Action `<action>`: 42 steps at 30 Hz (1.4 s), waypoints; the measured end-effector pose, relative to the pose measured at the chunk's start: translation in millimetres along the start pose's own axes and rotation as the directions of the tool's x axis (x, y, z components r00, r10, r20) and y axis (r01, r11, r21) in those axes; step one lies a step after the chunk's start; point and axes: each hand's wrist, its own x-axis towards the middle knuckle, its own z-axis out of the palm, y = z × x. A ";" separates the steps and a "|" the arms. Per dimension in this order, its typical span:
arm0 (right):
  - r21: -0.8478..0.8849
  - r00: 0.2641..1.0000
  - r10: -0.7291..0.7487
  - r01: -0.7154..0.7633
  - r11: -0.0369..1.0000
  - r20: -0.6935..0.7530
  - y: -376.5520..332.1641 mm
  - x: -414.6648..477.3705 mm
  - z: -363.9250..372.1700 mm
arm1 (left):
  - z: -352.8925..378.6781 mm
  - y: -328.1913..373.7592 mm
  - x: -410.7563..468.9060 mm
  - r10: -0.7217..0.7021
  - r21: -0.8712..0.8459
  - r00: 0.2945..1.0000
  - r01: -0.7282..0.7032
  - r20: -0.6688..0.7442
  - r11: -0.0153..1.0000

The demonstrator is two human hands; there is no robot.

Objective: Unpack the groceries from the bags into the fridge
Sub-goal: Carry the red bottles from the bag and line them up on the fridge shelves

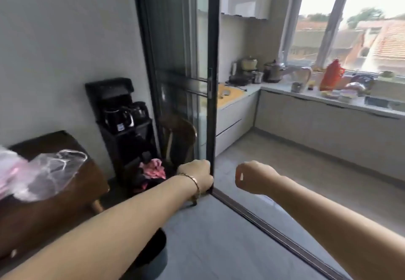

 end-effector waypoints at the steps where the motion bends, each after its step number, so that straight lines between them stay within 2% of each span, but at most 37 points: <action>1: -0.014 0.998 -0.067 0.068 0.998 0.017 -36.9 23.4 10.0 | -5.1 -37.7 -0.4 -0.065 0.002 0.998 0.065 0.005 0.998; 3: -0.076 0.985 -0.173 0.174 0.982 0.029 -84.3 49.8 22.3 | -9.8 -86.7 1.2 -0.145 -0.021 0.989 0.144 -0.009 0.989; 6: -0.069 0.941 -0.327 0.333 0.940 0.081 -171.2 100.3 40.1 | -19.6 -173.3 -4.8 -0.305 -0.021 0.952 0.305 -0.014 0.952; 11: -0.059 0.788 -0.598 0.610 0.790 0.144 -309.5 178.4 55.4 | -37.9 -301.3 -17.4 -0.595 -0.097 0.802 0.588 -0.057 0.803; 13: -0.083 0.747 -0.641 0.660 0.747 0.176 -336.5 193.0 56.3 | -44.6 -326.0 -21.0 -0.639 -0.113 0.767 0.630 -0.060 0.768; 15: -0.097 0.683 -0.707 0.728 0.678 0.184 -387.4 216.0 64.6 | -53.0 -368.7 -30.3 -0.726 -0.146 0.686 0.714 -0.050 0.685; 21: -0.037 0.571 -0.797 0.817 0.576 0.200 -496.2 247.2 87.2 | -64.3 -474.1 -69.5 -0.870 -0.310 0.490 0.820 -0.056 0.482; 24: -0.059 0.517 -0.827 0.854 0.517 0.223 -553.1 258.5 94.9 | -67.2 -524.2 -88.2 -0.902 -0.323 0.423 0.845 -0.083 0.426; 26: -0.036 0.507 -0.827 0.857 0.514 0.244 -597.5 264.8 99.8 | -68.3 -566.5 -97.5 -0.913 -0.326 0.393 0.853 -0.112 0.408; 29: -0.023 0.491 -0.838 0.866 0.500 0.237 -662.4 277.0 108.0 | -71.9 -631.3 -107.6 -0.914 -0.333 0.389 0.851 -0.120 0.406; 33: 0.028 0.525 -0.825 0.840 0.542 0.209 -743.5 293.9 114.3 | -85.7 -716.9 -122.6 -0.893 -0.328 0.408 0.831 -0.189 0.449; 35: 0.068 0.553 -0.807 0.815 0.576 0.209 -774.2 304.1 119.2 | -90.5 -756.7 -127.1 -0.836 -0.243 0.480 0.806 -0.267 0.540; 36: 0.100 0.560 -0.801 0.803 0.587 0.211 -782.9 306.7 121.9 | -89.3 -772.3 -128.4 -0.789 -0.138 0.550 0.789 -0.274 0.598; 38: 0.162 0.598 -0.772 0.758 0.632 0.216 -809.4 322.5 133.9 | -84.8 -817.0 -125.9 -0.718 0.140 0.679 0.735 -0.153 0.664; 40: 0.210 0.612 -0.761 0.732 0.649 0.217 -823.4 329.5 140.1 | -77.7 -839.5 -123.7 -0.690 0.323 0.723 0.646 0.032 0.691; 42: 0.291 0.602 -0.773 0.717 0.634 0.202 -844.7 344.6 151.5 | -69.8 -861.9 -117.2 -0.657 0.390 0.747 0.577 0.104 0.718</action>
